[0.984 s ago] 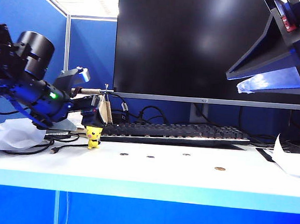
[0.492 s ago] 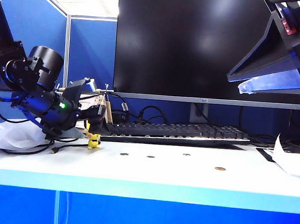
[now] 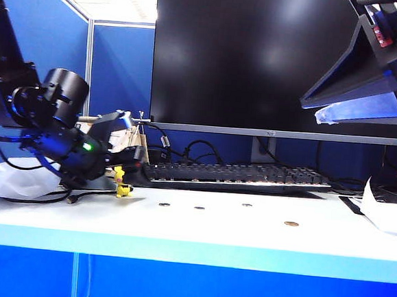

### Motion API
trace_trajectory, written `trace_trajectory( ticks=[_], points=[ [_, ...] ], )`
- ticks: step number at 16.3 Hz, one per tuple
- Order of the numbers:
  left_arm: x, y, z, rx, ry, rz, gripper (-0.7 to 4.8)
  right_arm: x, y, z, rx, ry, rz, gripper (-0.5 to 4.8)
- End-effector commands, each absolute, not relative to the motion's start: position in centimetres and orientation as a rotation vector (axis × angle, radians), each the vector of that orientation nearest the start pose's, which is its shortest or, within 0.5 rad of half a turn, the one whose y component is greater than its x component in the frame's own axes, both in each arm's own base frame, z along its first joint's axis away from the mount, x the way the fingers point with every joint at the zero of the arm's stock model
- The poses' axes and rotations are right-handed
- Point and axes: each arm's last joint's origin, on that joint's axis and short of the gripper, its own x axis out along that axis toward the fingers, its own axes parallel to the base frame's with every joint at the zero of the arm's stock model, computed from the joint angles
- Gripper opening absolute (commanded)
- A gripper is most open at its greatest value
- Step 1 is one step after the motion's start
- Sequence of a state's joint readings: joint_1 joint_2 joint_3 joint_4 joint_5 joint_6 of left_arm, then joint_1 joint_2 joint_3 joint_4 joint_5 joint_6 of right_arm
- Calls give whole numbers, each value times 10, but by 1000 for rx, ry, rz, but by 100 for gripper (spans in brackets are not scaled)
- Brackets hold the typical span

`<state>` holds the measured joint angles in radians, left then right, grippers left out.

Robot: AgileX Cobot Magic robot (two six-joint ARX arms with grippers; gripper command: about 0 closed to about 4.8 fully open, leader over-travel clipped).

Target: Pick up the doll and place it on the similarly colored coin.

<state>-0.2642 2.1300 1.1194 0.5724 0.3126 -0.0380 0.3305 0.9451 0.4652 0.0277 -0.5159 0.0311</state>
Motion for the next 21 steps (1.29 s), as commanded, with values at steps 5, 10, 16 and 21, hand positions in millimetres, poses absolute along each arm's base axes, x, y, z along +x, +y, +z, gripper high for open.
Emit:
trace_trajectory(
  ticks=[5, 10, 16, 21],
  points=[
    [411, -129, 115, -36, 388, -577, 388, 180, 77, 220, 64, 453, 827, 211],
    [411, -129, 115, -16, 384, -581, 197, 180, 77, 220, 60, 444, 828, 211],
    [411, -129, 115, -17, 386, -589, -6, 180, 77, 221, 59, 433, 829, 211],
    [406, -137, 144, -48, 333, -629, -5, 184, 63, 223, 74, 419, 758, 211]
  ],
)
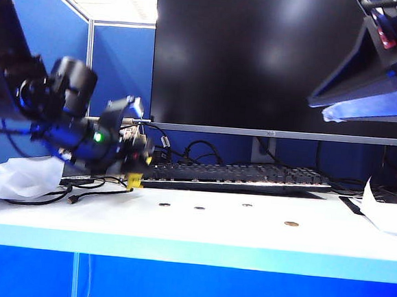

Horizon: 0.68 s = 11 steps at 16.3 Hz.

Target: Pick up the doll and place it on the similarly colored coin.

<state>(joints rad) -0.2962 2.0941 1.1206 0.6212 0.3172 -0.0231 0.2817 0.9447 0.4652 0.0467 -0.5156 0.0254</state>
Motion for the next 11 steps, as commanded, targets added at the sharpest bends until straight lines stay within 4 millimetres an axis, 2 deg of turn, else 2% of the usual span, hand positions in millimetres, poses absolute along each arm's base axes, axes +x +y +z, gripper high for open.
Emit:
trace_trajectory(
  ticks=[1, 3, 4, 8, 9, 11],
  points=[
    [404, -139, 148, -48, 330, -635, -5, 183, 61, 225, 75, 412, 748, 211],
    [396, -156, 160, -48, 302, -729, -6, 180, 54, 231, 77, 375, 716, 211],
    [388, -175, 164, -48, 285, -814, -5, 178, 49, 235, 79, 355, 698, 211],
    [353, -240, 169, -36, 244, -920, -6, 167, 41, 241, 87, 348, 663, 211],
    [338, -263, 173, -31, 205, -956, -6, 162, 40, 243, 86, 342, 663, 211],
    [327, -288, 180, -25, 185, -1019, -6, 155, 39, 247, 83, 321, 665, 211]
  ],
)
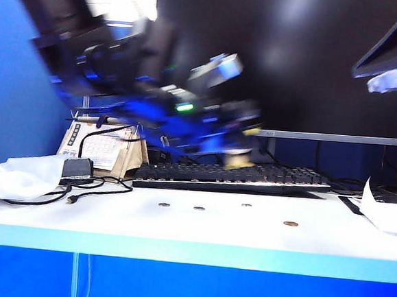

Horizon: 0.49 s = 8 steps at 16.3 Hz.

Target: Pick up the doll and place it on the similarly colored coin.

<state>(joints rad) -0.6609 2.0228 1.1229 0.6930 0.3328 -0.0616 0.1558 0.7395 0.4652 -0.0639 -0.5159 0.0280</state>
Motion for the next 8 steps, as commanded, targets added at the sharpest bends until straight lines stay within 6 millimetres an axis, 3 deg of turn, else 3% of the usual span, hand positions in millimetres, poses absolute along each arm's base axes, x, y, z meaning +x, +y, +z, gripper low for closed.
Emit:
trace_trajectory(
  ticks=[1, 6, 8],
  points=[
    [325, -301, 183, -26, 166, -1037, -6, 151, 38, 250, 83, 306, 665, 211],
    [344, -326, 186, -35, 208, -1035, -6, 139, 36, 253, 84, 308, 662, 211],
    [348, -328, 173, -28, 232, -1018, -6, 139, 36, 252, 85, 312, 663, 211]
  ],
)
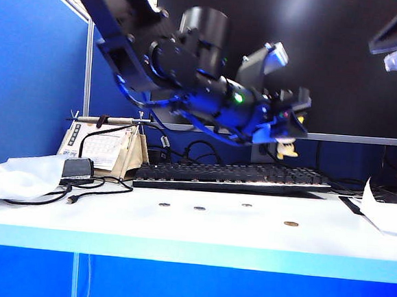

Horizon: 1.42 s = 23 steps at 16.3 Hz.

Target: Pick up the doll and place it on the similarly colored coin.

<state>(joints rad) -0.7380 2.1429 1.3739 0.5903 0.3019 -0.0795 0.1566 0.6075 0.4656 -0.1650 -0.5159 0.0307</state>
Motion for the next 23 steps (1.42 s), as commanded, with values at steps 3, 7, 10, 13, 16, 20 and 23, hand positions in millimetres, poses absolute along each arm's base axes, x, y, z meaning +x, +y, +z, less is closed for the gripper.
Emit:
trace_trajectory(
  ticks=[3, 7, 10, 13, 16, 20, 23],
  points=[
    [350, -330, 149, -21, 295, -1013, -6, 139, 36, 253, 84, 309, 663, 211],
    [352, -333, 134, -22, 289, -1015, -6, 139, 37, 252, 82, 308, 663, 211],
    [358, -347, 132, -48, 273, -1030, -6, 139, 37, 243, 84, 319, 663, 211],
    [351, -357, 123, -42, 300, -1049, -6, 139, 37, 244, 83, 312, 662, 211],
    [355, -351, 120, -35, 337, -1032, -6, 139, 37, 243, 83, 313, 662, 211],
    [354, -350, 116, -27, 368, -1027, -6, 139, 37, 243, 83, 313, 662, 211],
    [351, -346, 109, -18, 393, -1008, -6, 139, 37, 243, 84, 315, 662, 211]
  ],
)
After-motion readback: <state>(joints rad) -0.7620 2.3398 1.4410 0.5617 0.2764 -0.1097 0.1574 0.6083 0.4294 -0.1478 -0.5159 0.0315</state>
